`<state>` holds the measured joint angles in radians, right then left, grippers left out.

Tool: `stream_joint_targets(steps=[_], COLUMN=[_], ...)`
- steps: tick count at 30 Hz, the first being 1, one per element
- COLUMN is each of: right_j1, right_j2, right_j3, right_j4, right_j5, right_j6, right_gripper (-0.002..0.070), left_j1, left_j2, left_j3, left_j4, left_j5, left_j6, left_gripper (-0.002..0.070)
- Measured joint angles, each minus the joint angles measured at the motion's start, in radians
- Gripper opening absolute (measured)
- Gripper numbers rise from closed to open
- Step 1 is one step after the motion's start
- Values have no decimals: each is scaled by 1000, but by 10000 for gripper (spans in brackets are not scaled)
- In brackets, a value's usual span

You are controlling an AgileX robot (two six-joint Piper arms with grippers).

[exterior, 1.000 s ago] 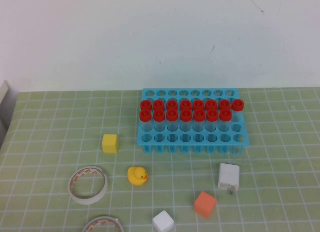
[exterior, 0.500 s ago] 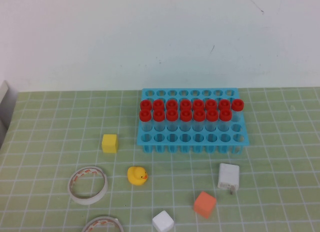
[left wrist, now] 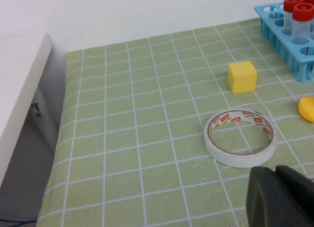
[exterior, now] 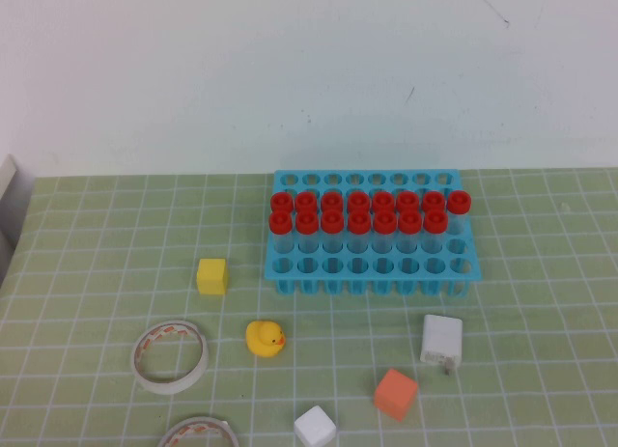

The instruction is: Place the test tubes

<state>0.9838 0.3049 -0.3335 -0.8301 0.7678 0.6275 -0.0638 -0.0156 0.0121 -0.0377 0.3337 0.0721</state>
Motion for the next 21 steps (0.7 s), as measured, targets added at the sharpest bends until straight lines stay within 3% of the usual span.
stream_joint_targets(steps=[17,21], right_j1=[0,-11], right_j2=[-7,-23], right_j3=[14,21], right_j4=[7,120], right_j5=[-17,-68], right_j6=[-15,-149], right_gripper=[-1,-1], left_j1=[0,0], left_j2=[0,0], left_j3=[0,0], left_j4=[0,0], left_j5=[0,0], left_j6=[0,0], left_gripper=[0,0])
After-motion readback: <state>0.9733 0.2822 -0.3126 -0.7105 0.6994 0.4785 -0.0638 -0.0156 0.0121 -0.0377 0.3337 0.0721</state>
